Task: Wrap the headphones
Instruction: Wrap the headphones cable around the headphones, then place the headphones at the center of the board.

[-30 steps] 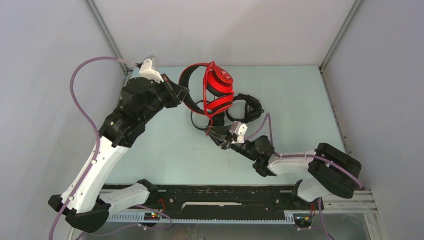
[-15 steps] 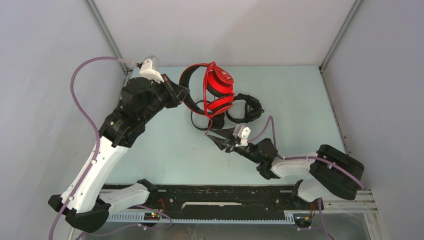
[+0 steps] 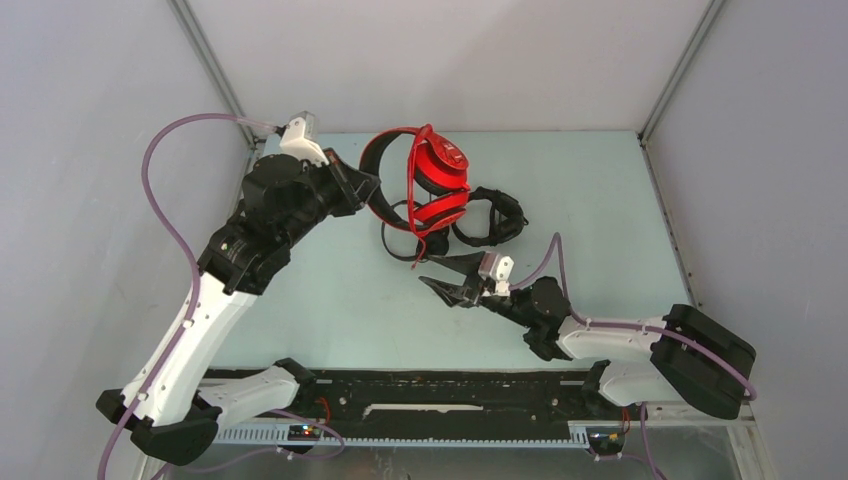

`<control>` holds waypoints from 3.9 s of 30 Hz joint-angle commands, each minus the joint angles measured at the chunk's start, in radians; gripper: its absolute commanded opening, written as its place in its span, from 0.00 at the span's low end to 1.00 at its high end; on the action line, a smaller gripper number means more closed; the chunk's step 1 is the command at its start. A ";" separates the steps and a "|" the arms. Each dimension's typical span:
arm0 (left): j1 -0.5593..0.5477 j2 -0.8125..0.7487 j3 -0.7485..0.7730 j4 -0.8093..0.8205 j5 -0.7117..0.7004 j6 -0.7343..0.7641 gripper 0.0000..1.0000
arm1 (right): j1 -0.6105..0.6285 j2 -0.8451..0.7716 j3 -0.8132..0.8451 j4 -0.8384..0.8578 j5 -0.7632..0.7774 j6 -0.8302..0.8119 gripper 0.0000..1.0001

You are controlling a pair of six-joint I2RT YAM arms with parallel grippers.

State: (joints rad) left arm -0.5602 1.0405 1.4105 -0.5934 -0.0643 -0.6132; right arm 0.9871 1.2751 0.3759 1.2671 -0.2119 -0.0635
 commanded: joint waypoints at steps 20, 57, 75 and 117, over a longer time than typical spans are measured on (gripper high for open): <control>0.004 -0.010 0.065 0.123 0.098 -0.080 0.00 | -0.019 0.098 0.083 0.085 -0.056 0.014 0.39; 0.004 0.152 -0.042 0.236 0.748 0.372 0.00 | -0.138 -0.439 -0.089 -0.583 -0.128 0.107 0.00; 0.003 0.074 -0.046 0.430 0.495 -0.066 0.00 | -0.082 -0.196 -0.019 -0.372 -0.111 0.124 0.00; 0.039 0.171 0.042 0.218 0.596 0.047 0.00 | -0.088 -0.016 0.057 -0.326 -0.201 0.152 0.00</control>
State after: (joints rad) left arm -0.5316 1.2598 1.3479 -0.4080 0.3668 -0.6136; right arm 0.9276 1.2652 0.4160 0.9260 -0.4961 0.0635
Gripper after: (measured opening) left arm 0.037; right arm 0.039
